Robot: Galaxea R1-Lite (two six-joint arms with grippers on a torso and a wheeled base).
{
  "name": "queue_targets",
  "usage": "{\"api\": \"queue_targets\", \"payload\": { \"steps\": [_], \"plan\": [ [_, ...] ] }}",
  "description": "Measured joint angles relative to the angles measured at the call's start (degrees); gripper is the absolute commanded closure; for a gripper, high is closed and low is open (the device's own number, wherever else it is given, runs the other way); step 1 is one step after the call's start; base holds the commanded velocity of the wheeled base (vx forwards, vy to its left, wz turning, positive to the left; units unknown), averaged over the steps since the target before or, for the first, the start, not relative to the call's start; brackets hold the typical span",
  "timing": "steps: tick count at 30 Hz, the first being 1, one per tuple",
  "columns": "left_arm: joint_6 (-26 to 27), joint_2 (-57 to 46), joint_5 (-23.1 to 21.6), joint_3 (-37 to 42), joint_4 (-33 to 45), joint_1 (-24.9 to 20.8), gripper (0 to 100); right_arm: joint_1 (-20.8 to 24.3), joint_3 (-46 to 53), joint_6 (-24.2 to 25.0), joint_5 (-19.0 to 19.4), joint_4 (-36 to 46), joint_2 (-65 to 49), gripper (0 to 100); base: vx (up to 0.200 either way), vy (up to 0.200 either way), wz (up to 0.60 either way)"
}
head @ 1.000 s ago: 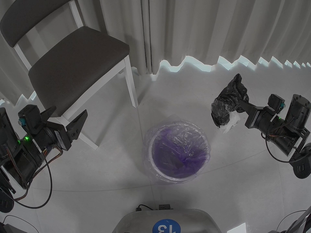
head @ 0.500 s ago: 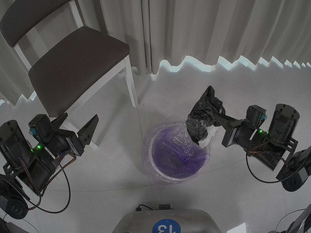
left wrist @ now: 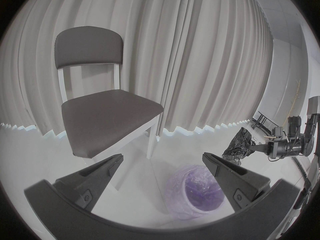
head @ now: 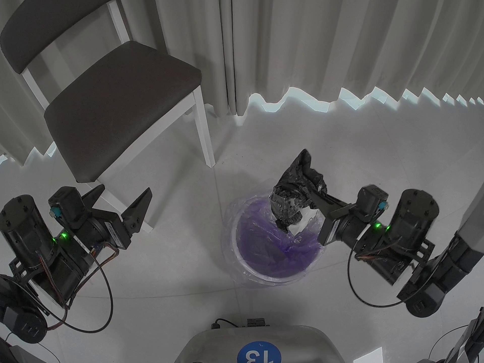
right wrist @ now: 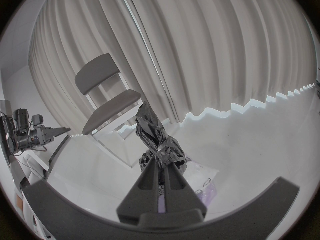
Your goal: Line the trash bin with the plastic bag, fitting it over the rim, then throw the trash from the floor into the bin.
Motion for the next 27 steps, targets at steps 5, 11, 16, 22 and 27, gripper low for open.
{"api": "queue_targets", "payload": {
  "steps": [5,11,16,22,27],
  "plan": [
    [-0.2,0.4,-0.1,0.0,0.0,0.2,0,2.6,-0.2,-0.4,-1.9,-1.7,4.5,100,0.000,0.000,0.00],
    [-0.3,1.4,-0.1,0.3,0.0,0.3,0,4.2,-1.8,-0.4,-2.1,-1.6,7.4,100,0.000,0.000,0.00],
    [-0.4,2.2,0.0,0.6,0.0,0.2,0,4.4,-2.1,-0.1,-2.1,-1.7,9.0,100,0.000,0.000,0.00],
    [-0.4,2.6,0.0,0.7,0.0,0.2,0,5.0,-2.8,1.5,-2.0,-1.9,11.5,100,0.000,0.000,0.00],
    [-0.4,2.9,0.0,0.7,0.0,0.3,0,5.9,-4.2,4.0,-2.0,-2.0,13.7,100,0.000,0.000,0.00]
  ]
}}
